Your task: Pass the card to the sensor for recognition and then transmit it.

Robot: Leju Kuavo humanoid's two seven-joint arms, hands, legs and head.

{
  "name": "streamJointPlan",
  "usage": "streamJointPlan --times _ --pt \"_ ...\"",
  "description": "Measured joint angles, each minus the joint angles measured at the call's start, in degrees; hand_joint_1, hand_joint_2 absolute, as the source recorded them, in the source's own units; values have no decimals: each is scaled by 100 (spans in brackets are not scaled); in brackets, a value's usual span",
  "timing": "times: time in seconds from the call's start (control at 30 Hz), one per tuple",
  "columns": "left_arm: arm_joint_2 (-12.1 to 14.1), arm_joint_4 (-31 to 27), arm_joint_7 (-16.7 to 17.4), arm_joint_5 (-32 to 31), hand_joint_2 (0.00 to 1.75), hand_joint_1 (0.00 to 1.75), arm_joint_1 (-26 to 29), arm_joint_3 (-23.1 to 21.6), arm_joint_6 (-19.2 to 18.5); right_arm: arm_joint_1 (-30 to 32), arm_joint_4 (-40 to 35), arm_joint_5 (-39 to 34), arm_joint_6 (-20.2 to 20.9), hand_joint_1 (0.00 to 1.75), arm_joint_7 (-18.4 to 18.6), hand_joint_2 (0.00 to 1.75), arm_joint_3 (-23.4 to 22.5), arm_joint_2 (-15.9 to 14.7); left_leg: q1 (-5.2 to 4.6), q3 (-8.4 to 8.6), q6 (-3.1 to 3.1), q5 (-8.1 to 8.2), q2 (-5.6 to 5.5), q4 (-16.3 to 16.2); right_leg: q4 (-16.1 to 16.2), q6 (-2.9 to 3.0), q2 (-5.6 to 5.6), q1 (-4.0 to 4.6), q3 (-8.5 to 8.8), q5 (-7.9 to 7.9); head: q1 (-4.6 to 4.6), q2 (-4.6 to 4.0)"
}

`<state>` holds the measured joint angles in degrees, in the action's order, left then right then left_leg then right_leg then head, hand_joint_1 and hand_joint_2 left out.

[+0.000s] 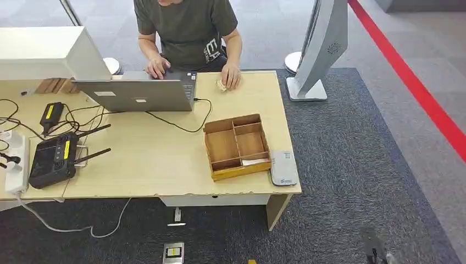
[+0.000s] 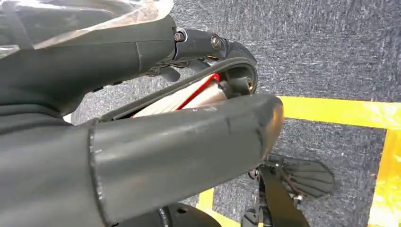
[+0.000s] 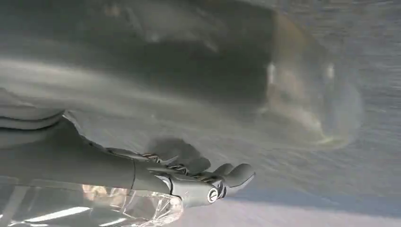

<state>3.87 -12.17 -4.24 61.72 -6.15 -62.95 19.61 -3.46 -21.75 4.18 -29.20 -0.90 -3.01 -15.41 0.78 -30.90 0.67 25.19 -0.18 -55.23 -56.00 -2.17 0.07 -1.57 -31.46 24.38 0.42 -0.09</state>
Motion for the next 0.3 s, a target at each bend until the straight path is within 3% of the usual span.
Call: streamJointPlan --times 0.3 --pt "42 -2 -217 324 0 0 1 103 44 -23 601 -770 -495 0 61 0 -645 916 7 0 1 0 1 1 -2 1 0 6 2 1 0 2"
